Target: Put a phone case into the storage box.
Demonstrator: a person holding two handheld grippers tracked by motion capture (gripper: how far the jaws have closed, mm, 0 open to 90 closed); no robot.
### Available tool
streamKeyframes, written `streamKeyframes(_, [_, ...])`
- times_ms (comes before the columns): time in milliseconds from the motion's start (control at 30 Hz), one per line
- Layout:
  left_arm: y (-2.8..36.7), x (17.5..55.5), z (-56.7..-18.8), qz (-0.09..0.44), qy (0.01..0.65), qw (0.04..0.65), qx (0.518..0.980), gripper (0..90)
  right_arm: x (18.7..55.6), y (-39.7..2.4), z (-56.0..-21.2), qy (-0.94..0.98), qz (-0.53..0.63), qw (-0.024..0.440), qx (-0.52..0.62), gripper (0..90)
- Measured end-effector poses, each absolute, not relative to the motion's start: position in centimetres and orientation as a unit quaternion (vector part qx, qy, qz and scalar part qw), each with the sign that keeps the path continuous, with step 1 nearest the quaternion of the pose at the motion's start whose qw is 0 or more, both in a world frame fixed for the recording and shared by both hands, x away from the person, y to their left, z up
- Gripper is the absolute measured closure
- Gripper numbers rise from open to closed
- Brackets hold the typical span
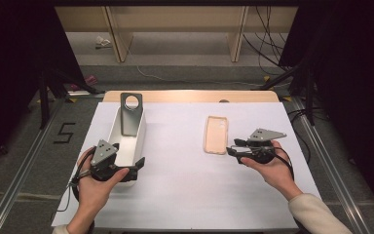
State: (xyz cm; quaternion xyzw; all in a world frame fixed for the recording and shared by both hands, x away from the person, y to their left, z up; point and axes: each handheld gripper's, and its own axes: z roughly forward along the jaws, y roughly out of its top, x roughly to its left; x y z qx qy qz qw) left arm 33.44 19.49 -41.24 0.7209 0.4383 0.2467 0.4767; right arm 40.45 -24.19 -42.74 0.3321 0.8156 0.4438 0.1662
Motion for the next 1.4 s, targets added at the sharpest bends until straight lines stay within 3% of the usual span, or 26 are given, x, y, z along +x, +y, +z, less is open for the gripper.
streamKeyframes(100, [19.4, 33.5, -41.3, 0.246, 0.438, 0.476, 0.722, 0.0, 41.5, -23.3, -42.7, 0.825, 0.429, 0.162, 0.329, 82.2])
streamKeyframes(167, [19.4, 33.5, -41.3, 0.247, 0.438, 0.475, 0.722, 0.0, 42.3, -22.5, -42.7, 0.833, 0.416, 0.159, 0.329, 90.0])
streamKeyframes(700, [19.4, 33.5, -41.4, 0.244, 0.435, 0.474, 0.726, 0.2, 46.5, -14.3, -46.3, 0.881, 0.329, 0.125, 0.317, 90.0])
streamKeyframes(1400, [19.2, 33.5, -41.4, 0.245, 0.432, 0.475, 0.726, 0.2, 46.7, -14.0, -47.1, 0.891, 0.294, 0.112, 0.328, 90.0])
